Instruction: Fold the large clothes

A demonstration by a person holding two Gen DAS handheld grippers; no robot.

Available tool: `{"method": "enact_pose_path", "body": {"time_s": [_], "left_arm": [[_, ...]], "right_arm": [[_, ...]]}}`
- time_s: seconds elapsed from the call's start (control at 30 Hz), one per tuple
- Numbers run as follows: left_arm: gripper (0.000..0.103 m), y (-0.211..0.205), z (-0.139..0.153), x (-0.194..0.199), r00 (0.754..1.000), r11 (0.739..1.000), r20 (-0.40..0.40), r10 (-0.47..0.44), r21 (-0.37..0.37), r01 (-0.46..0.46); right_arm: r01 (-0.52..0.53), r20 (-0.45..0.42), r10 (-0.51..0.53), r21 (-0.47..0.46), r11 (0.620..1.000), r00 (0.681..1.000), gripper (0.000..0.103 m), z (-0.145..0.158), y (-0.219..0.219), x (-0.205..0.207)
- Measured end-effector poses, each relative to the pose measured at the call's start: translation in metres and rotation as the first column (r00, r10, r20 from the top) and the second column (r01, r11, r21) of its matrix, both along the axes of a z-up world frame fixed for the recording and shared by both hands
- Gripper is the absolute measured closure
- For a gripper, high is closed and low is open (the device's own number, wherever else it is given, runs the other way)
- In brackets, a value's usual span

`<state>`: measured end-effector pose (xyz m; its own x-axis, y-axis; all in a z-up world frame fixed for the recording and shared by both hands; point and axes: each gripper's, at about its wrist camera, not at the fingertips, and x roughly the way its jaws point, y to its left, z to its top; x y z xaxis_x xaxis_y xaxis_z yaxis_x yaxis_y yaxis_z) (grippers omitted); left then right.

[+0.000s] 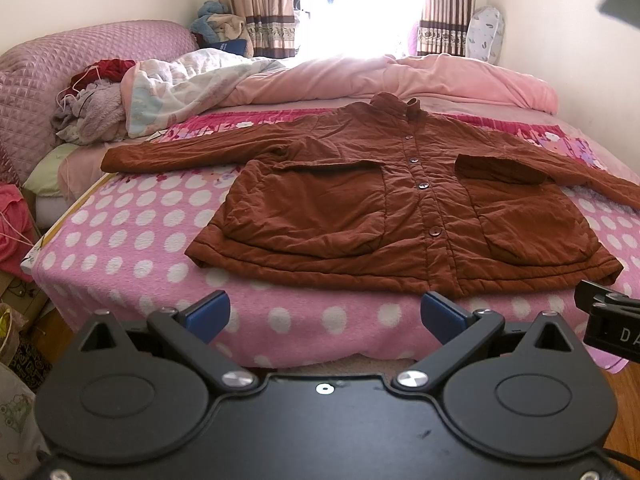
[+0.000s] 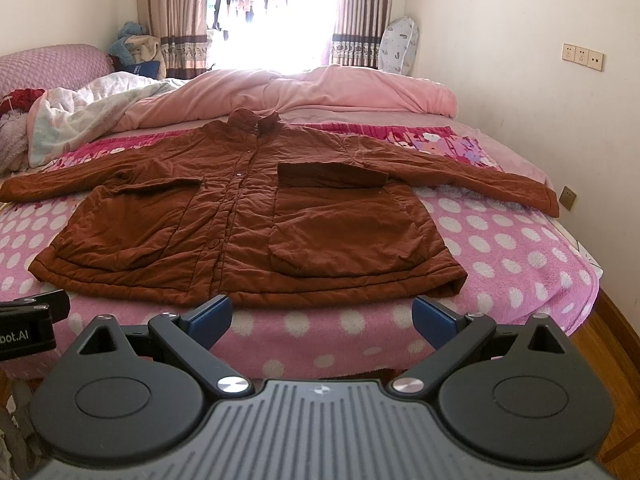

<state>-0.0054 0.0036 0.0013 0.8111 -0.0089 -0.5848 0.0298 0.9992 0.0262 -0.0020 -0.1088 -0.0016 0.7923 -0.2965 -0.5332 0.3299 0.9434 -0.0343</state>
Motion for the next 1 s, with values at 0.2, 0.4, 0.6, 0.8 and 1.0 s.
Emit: {"method": "enact_pose_path", "body": {"time_s": [0.2,0.4,0.6,0.8,1.0], "left_arm": [[0.0,-0.0001,-0.0003,0.003,1.0,1.0,0.001,0.002,0.0,-0.002],[0.0,-0.0002,-0.0002,0.0045,1.0,1.0,0.002,0.004,0.0,-0.004],[0.0,-0.0007,0.0001,0.0044,1.0,1.0,0.002,0.003,-0.001,-0.003],[0.0,-0.0022,0.0008,0.0042,1.0,1.0,0.0,0.003,0.0,-0.003],[0.0,-0.0024,0.0008,0.0031,1.0,1.0,0.002,0.004,0.0,-0.004]], "right_arm": [[0.0,0.001,0.0,0.001,1.0,1.0,0.0,0.0002,-0.0001,0.0],[0.001,0.002,-0.001,-0.001,1.0,1.0,0.0,0.0013,-0.0007,0.0006],[0.001,0.003,-0.001,-0.001,1.0,1.0,0.0,0.0008,0.0011,-0.0008],[0.001,0.003,-0.001,0.0,1.0,1.0,0.0,0.0011,0.0005,-0.0001],[0.001,0.004,-0.001,-0.001,1.0,1.0,0.0,0.0011,0.0005,-0.0002]]}}
